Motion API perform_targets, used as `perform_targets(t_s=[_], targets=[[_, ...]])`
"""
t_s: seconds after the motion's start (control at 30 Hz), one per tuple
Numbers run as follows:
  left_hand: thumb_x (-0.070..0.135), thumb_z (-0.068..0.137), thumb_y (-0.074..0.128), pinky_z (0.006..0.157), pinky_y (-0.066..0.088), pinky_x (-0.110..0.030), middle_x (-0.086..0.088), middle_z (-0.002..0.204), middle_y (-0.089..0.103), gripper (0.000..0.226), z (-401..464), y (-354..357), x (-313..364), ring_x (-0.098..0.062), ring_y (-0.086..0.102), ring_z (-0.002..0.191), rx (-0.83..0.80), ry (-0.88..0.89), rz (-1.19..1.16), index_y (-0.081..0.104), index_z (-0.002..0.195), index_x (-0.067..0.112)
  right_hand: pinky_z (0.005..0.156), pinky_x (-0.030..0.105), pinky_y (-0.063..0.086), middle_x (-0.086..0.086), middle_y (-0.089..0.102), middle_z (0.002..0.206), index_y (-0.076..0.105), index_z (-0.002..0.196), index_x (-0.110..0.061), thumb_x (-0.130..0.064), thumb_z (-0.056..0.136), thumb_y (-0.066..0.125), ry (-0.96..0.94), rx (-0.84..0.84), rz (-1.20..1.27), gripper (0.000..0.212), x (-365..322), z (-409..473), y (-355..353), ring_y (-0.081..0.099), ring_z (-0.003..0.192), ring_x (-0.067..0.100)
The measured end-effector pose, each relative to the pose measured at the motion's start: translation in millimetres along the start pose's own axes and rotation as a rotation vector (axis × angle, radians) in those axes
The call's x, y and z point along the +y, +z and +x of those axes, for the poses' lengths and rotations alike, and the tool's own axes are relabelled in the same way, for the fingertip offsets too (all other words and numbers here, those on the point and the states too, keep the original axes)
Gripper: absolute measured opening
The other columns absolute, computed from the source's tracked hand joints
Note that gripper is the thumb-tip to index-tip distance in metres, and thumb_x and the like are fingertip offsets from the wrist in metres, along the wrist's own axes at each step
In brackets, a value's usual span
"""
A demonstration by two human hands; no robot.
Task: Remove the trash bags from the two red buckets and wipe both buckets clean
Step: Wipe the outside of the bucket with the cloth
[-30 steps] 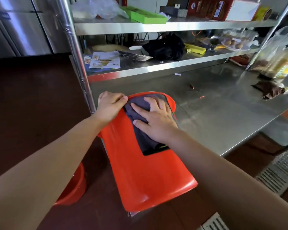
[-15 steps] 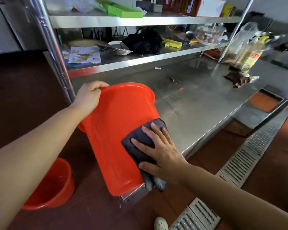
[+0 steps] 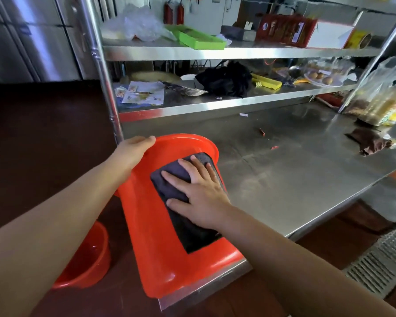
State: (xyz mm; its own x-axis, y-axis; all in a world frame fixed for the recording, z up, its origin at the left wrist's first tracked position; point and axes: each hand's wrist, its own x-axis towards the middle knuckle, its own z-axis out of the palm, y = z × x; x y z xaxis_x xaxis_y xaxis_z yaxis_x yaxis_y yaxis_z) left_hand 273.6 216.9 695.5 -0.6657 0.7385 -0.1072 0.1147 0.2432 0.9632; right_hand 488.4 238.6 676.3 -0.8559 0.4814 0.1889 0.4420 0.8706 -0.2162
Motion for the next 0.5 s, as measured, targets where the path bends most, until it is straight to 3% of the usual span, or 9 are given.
perform_targets(t_s=[0.1,0.2,0.37,0.5], targets=[[0.032,0.089,0.062,0.098,0.047,-0.047,-0.017,0.105,0.068,0.016,-3,6,-3,-0.031,0.064,0.100,-0.021,-0.060,-0.155,0.067,0.085,0.017,0.117,0.045,-0.006,-0.003,0.006,0.158,0.023,0.143,-0.049,-0.059,0.089,0.042,0.005,0.001,-0.041,0.058,21,36,-8,-0.008,0.144,0.021],[0.024,0.091,0.059,0.095,0.045,-0.046,-0.019,0.096,0.062,0.015,-1,18,-8,-0.029,0.057,0.093,-0.039,-0.116,-0.290,0.064,0.080,0.015,0.117,0.047,-0.003,-0.002,0.006,0.158,0.021,0.144,-0.049,-0.059,0.089,0.041,0.010,-0.009,-0.102,0.059,43,62,-16,-0.006,0.144,0.023],[0.022,0.093,0.056,0.100,0.042,-0.049,-0.018,0.096,0.061,0.013,15,28,-2,-0.028,0.055,0.092,-0.059,-0.106,-0.292,0.064,0.084,0.016,0.117,0.049,-0.003,-0.003,0.000,0.159,0.015,0.145,-0.049,-0.062,0.089,0.035,0.053,-0.028,-0.142,0.061,58,80,-11,-0.009,0.145,0.025],[0.026,0.093,0.055,0.089,0.047,-0.040,-0.014,0.091,0.063,0.016,22,26,-7,-0.026,0.058,0.087,-0.079,-0.074,-0.229,0.064,0.083,0.018,0.117,0.046,-0.004,-0.003,-0.001,0.159,0.016,0.145,-0.049,-0.063,0.088,0.036,0.002,-0.032,-0.107,0.062,71,59,-12,-0.011,0.145,0.023]])
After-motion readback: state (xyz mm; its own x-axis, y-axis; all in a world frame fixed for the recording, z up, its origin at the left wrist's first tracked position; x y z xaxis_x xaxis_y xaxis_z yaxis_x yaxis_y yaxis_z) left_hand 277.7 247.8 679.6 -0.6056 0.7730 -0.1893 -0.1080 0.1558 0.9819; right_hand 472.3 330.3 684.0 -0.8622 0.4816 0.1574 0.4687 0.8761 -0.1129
